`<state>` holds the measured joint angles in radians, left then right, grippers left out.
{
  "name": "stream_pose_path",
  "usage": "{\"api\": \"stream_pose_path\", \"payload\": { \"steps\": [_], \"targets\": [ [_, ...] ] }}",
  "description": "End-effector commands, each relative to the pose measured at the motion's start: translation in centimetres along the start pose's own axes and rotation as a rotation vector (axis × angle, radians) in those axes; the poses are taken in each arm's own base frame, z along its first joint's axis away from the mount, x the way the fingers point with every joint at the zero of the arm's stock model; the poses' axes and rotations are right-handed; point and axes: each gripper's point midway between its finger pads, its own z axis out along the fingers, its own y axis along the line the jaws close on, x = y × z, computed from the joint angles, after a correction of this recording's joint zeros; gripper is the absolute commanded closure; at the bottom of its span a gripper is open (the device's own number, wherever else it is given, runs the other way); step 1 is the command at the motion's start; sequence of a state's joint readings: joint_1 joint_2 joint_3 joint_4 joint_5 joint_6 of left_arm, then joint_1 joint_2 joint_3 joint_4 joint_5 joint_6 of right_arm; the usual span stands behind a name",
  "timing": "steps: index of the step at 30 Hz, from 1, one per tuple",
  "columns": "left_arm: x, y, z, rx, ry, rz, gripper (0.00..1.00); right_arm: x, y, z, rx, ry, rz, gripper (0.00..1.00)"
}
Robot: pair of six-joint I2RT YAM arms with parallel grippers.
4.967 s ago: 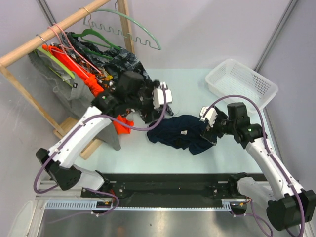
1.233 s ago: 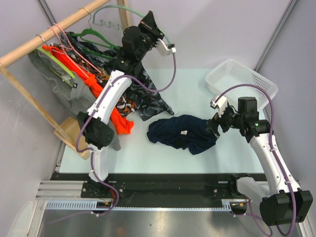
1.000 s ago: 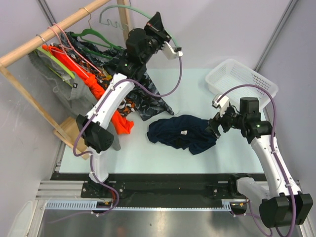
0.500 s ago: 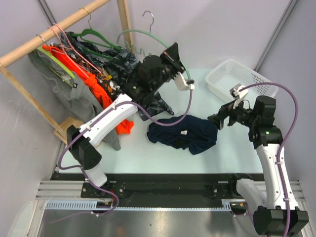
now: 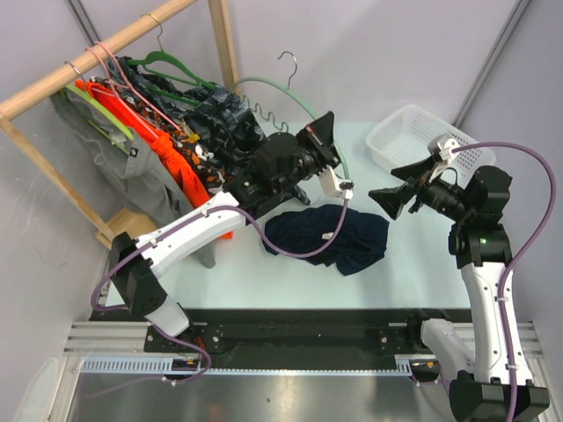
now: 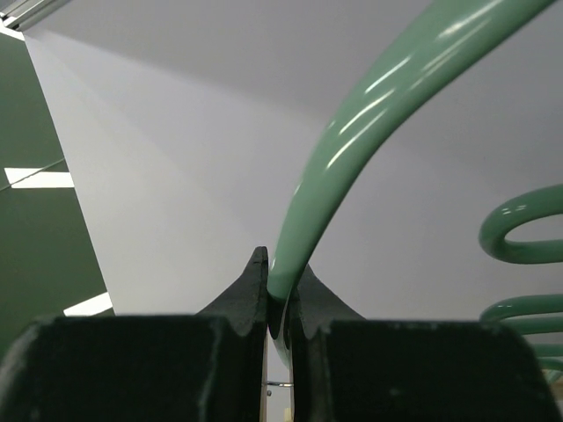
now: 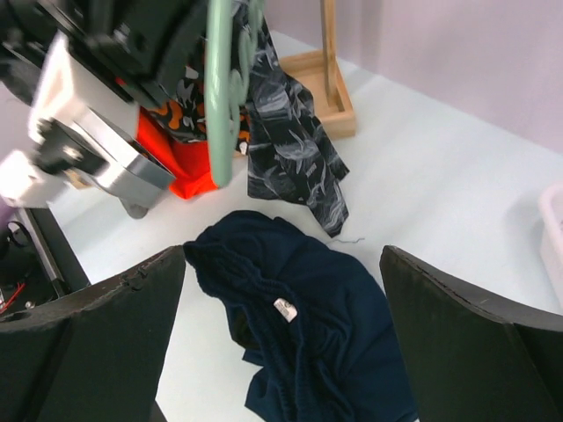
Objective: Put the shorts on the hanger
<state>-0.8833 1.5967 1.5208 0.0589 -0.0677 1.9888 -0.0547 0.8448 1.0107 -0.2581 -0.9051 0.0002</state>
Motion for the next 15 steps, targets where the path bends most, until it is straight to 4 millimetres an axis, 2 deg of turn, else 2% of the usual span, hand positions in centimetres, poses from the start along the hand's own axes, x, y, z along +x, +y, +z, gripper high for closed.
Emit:
{"api": "stream_pose_path", "payload": {
  "steps": [1, 3, 7, 10, 14, 15],
  "targets": [
    [0.4, 6.6, -2.9, -0.154, 0.051, 0.552, 0.99, -3.1, 1.5, -0.4, -0.043, -0.068, -0.046, 0.04],
    [-0.5, 6.7, -3.2, -0.184, 0.019, 0.570, 0.99, -4.2, 2.0, -0.4, -0.055, -0.099, -0.013, 0.05],
    [-1.7, 5.1, -3.1, -0.167, -0.014, 0.590, 0.99, -5.5, 2.5, 0.0, -0.080, -0.134, 0.051, 0.12],
    [-2.5, 4.4, -3.0, -0.161, -0.033, 0.596, 0.99, -5.4, 2.4, 0.8, -0.077, -0.129, 0.073, 0.16],
    [-3.2, 4.0, -2.8, -0.155, -0.051, 0.599, 0.99, -4.6, 3.8, 2.3, -0.130, -0.091, 0.102, 0.20],
    [-3.5, 3.9, -2.7, -0.157, -0.058, 0.600, 0.99, -4.4, 3.6, 2.7, -0.125, -0.082, 0.097, 0.21]
  ]
}}
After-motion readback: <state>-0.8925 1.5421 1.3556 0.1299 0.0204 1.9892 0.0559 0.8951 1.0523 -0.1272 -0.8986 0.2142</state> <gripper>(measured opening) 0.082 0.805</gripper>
